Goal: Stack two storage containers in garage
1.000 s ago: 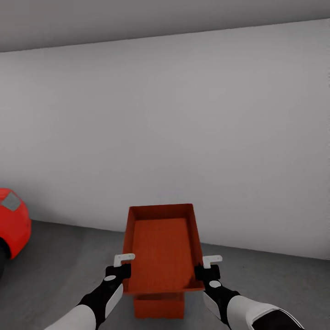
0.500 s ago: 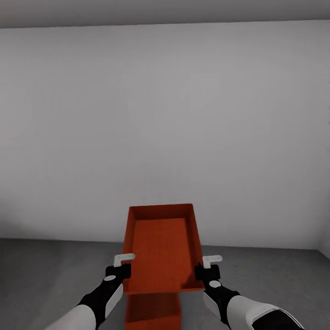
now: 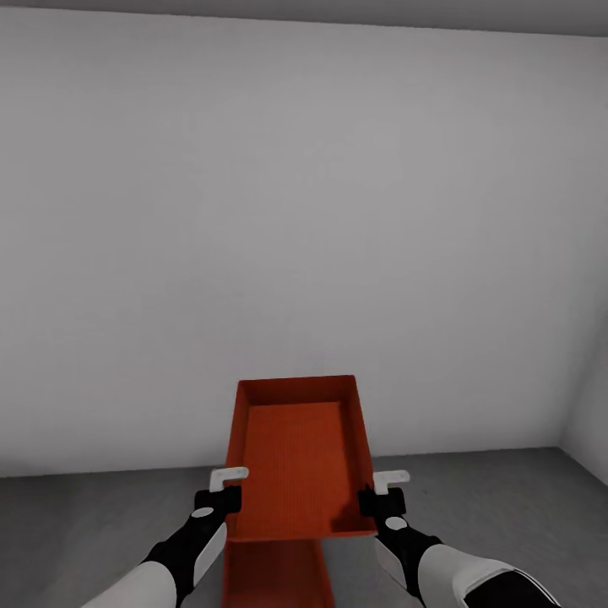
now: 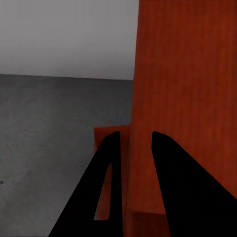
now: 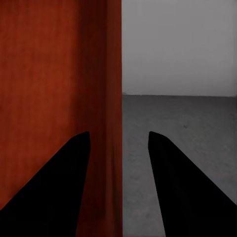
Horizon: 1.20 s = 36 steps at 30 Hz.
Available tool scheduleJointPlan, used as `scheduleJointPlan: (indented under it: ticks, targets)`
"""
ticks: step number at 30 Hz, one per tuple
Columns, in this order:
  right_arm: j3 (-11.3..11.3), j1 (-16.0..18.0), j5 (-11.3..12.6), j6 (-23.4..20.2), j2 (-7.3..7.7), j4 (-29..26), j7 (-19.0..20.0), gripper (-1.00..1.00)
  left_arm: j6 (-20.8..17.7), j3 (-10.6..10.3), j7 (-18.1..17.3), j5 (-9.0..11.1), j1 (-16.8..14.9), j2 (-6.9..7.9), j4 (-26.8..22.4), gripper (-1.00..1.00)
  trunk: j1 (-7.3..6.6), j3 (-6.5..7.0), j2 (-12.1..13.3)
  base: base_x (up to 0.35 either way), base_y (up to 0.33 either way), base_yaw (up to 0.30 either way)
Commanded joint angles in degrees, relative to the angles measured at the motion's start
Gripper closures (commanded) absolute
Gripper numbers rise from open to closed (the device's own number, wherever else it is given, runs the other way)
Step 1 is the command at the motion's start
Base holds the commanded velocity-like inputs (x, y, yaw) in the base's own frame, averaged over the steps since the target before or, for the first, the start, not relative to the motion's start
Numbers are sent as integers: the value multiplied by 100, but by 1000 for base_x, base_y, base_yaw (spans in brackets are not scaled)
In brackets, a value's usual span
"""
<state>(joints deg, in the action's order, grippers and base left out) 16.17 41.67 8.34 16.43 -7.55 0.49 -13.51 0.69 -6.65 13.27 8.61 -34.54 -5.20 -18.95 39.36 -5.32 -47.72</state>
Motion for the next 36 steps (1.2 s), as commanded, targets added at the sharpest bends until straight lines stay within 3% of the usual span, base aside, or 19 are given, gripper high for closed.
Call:
scheduleJointPlan:
  ticks: [1, 9, 36]
  targets:
    - [-175, 8, -113, 493, -6, -13, 77, 100, 2, -47, 46, 114, 0, 116, 6, 100, 4, -10, -7, 298, 219, -43]
    - [-176, 8, -113, 493, -4, -11, 77, 100, 10, -40, 71, 100, 0, 116, 6, 100, 4, -11, -7, 218, 158, -6]
    - [-183, 8, -108, 493, -9, -13, 60, 100, 11, -45, 88, 88, 0, 107, 6, 100, 4, -11, -7, 5, 3, 0]
